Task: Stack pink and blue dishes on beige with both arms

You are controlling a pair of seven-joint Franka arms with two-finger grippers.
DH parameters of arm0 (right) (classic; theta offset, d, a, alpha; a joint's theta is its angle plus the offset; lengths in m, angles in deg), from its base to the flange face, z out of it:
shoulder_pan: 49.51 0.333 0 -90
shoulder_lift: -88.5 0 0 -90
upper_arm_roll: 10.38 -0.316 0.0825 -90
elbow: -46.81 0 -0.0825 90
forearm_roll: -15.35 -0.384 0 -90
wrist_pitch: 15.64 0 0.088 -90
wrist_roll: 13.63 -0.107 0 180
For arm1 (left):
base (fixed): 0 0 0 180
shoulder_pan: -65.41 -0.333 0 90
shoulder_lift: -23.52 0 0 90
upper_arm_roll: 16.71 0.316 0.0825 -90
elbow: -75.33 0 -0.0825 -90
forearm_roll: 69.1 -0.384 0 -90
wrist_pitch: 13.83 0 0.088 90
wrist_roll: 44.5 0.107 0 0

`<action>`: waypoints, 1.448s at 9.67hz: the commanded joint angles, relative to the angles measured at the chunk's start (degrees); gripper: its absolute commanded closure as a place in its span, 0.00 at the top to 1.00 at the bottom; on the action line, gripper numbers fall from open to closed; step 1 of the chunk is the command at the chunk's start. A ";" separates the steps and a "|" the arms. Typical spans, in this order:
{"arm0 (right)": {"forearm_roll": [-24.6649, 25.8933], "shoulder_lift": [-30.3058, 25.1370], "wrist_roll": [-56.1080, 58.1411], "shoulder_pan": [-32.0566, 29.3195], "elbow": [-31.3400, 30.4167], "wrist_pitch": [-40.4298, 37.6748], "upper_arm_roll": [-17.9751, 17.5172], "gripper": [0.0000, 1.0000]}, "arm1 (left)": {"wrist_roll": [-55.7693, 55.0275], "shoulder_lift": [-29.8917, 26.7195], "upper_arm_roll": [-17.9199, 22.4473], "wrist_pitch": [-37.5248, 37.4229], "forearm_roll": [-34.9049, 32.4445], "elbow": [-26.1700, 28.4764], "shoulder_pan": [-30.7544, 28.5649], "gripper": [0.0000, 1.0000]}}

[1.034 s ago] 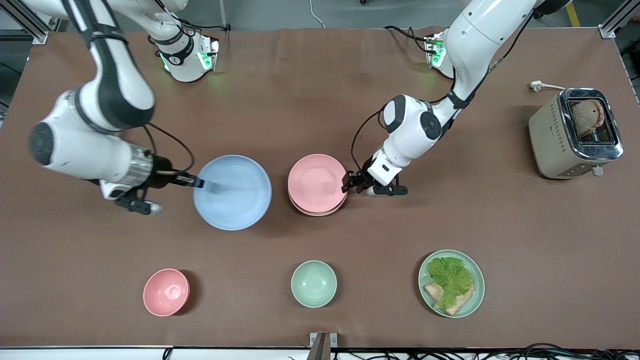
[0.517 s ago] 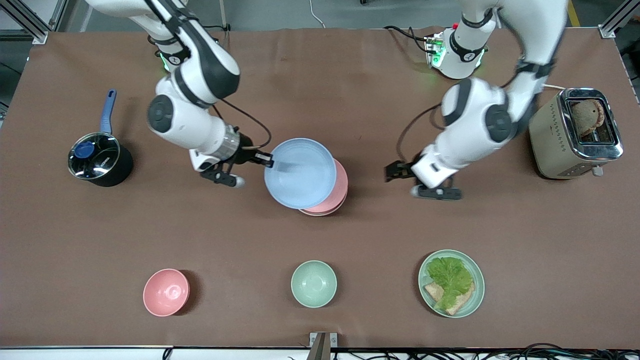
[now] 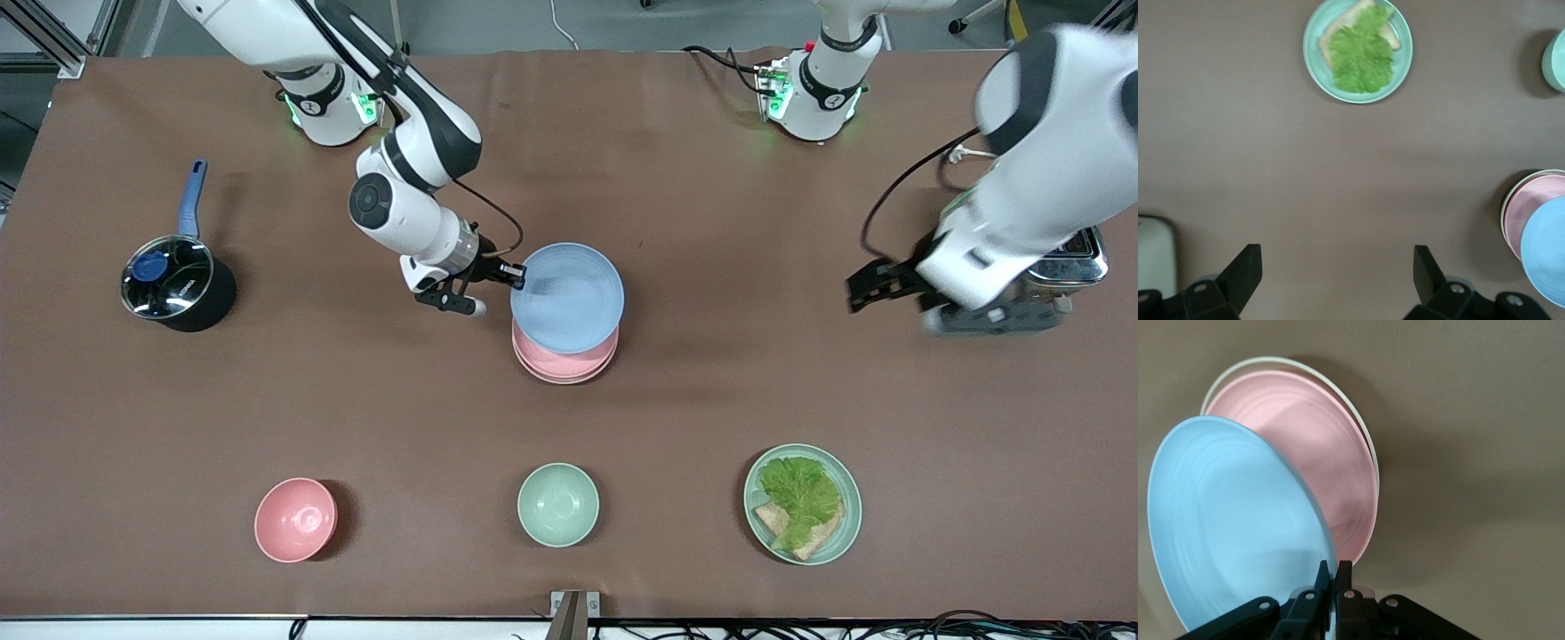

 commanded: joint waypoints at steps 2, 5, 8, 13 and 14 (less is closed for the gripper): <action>0.71 4.69 -0.53 0.13 -0.10 6.25 0.00 0.07 | 3.74 -2.55 0.59 -8.96 -2.92 -6.24 -1.67 1.00; 1.33 4.97 -0.10 -1.79 0.08 6.79 0.09 0.60 | 5.26 -1.85 0.42 -15.65 -5.49 -13.48 -1.94 1.00; 1.50 -1.33 0.26 -4.86 0.60 4.44 0.17 1.00 | 7.89 -5.10 2.17 -19.09 -3.30 -10.43 -2.03 1.00; 21.69 -18.03 0.25 -11.73 13.58 -33.05 8.32 1.00 | 9.39 -3.43 5.85 -18.65 -0.57 -12.51 -1.34 1.00; 24.24 -21.80 2.17 -11.64 16.05 -38.07 12.96 1.00 | 9.47 -4.22 7.52 -18.91 -0.65 -11.82 -0.11 1.00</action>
